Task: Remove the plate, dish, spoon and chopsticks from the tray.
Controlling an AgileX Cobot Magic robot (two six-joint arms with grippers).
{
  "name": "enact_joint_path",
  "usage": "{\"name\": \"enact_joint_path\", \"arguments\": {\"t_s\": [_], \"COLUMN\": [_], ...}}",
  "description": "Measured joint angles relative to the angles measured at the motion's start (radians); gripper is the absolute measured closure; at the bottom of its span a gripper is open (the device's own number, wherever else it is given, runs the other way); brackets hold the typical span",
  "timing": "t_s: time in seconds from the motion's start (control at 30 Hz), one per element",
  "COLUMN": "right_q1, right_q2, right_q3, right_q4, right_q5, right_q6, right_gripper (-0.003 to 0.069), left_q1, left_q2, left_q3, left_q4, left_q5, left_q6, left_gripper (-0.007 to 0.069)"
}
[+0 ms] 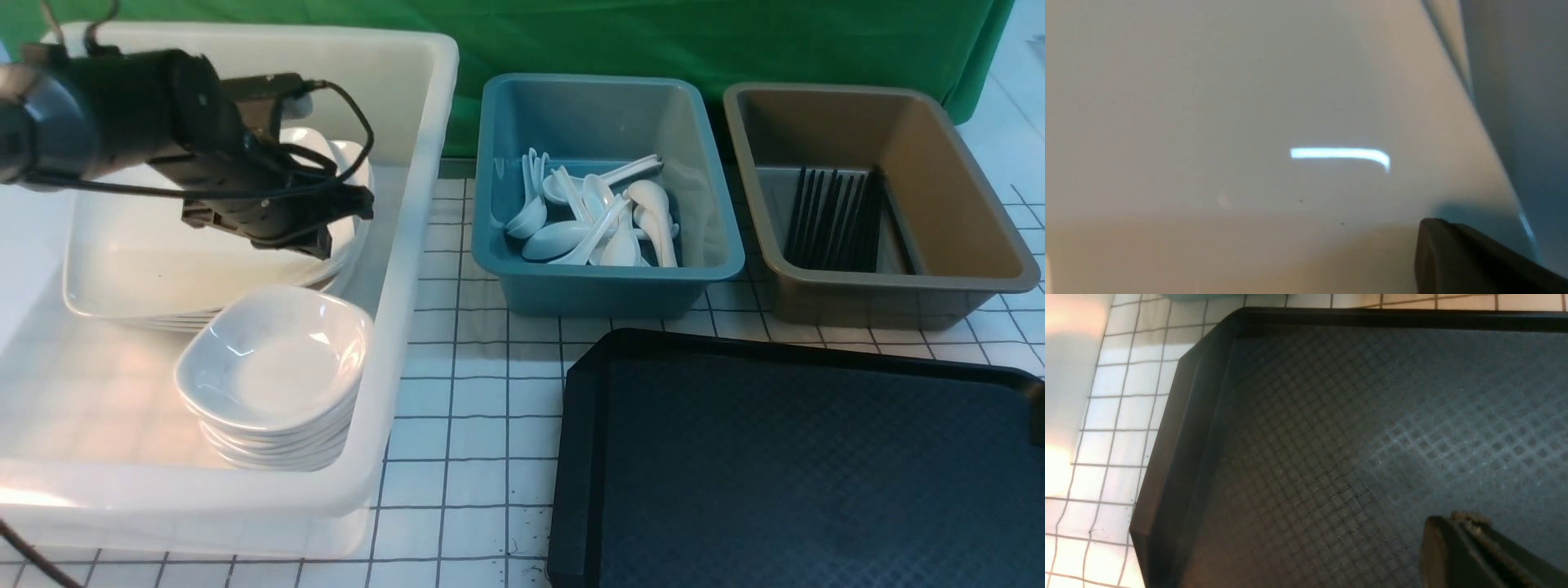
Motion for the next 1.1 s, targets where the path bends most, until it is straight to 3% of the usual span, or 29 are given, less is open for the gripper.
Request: {"name": "enact_joint_path", "arguments": {"t_s": [0.1, 0.3, 0.4, 0.63, 1.1], "right_q1": [0.0, 0.0, 0.0, 0.0, 0.0], "right_q2": [0.0, 0.0, 0.0, 0.0, 0.0], "right_q3": [0.0, 0.0, 0.0, 0.0, 0.0], "right_q4": [0.0, 0.0, 0.0, 0.0, 0.0], "right_q5": [0.0, 0.0, 0.0, 0.005, 0.019], "right_q6": [0.0, 0.0, 0.0, -0.001, -0.001], "right_gripper": [0.0615, 0.0614, 0.0613, 0.0608, 0.0607], "left_q1": [0.0, 0.001, 0.002, 0.0, 0.002], "left_q2": [0.014, 0.009, 0.009, 0.008, -0.181], "left_q3": [-0.011, -0.04, -0.072, -0.238, -0.223], "left_q4": [-0.003, -0.093, -0.097, 0.002, 0.198], "left_q5": [0.019, 0.152, 0.25, 0.564, 0.613], "left_q6": [0.001, 0.211, 0.233, 0.226, 0.158], "left_gripper": [0.0625, 0.0625, 0.0625, 0.0625, 0.0625]}}
